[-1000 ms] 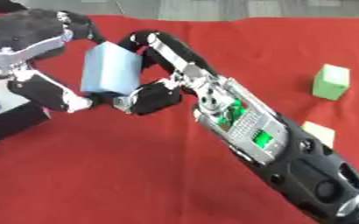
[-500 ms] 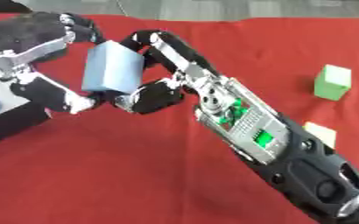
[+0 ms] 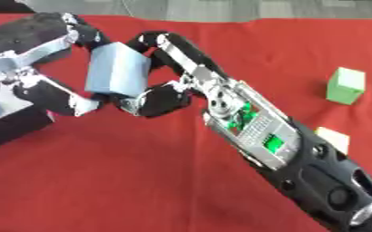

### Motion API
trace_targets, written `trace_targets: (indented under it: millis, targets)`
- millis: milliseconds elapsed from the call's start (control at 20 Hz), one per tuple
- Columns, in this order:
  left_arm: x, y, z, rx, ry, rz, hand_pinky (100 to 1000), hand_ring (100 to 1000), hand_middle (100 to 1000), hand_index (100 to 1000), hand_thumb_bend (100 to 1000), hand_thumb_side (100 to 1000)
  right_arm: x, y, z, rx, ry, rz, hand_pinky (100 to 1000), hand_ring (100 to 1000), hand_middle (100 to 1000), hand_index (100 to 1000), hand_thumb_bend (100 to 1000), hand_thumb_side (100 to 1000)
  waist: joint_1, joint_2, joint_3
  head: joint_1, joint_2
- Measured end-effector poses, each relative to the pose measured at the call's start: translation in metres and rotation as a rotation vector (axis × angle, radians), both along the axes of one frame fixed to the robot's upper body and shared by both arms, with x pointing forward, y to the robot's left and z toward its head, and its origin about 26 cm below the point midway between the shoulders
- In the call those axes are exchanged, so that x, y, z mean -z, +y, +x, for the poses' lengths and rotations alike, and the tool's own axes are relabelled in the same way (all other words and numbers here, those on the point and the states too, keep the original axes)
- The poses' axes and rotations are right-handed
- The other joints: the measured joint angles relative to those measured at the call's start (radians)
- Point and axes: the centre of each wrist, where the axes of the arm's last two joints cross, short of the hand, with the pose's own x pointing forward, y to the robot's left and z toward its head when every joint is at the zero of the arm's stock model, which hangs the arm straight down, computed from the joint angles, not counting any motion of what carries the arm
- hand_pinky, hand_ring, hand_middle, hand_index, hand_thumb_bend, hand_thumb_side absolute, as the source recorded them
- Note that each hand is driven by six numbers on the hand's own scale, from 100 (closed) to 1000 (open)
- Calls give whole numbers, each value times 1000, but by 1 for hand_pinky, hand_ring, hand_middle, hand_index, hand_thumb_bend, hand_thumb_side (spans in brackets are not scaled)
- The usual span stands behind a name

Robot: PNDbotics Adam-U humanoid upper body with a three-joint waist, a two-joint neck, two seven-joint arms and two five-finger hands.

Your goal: Pick up the objects with one hand, pass them to the other hand, and then place them into the box on the other side of the table.

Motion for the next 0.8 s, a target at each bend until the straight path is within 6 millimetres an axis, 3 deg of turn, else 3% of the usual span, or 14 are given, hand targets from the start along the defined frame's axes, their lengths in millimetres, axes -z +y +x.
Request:
trace_targets:
  millis: [250, 550, 800]
  targets:
    - [1, 0, 0, -6, 3, -9, 734, 673, 480, 442, 100, 149, 0, 0, 0, 2, -5, -1, 781, 620, 545, 582, 100, 100, 0, 0, -1, 1, 0]
    - [3, 1, 0, -14, 9, -15, 725, 663, 468, 418, 100, 155, -1, 2, -1, 5, -31, -39, 815, 707, 636, 691, 100, 101, 0, 0, -5, 5, 0]
    - [4, 1, -1, -24, 12, -19, 720, 659, 458, 408, 104, 161, -2, 2, -1, 7, -58, -95, 837, 756, 698, 772, 136, 173, 0, 0, -6, 9, 0]
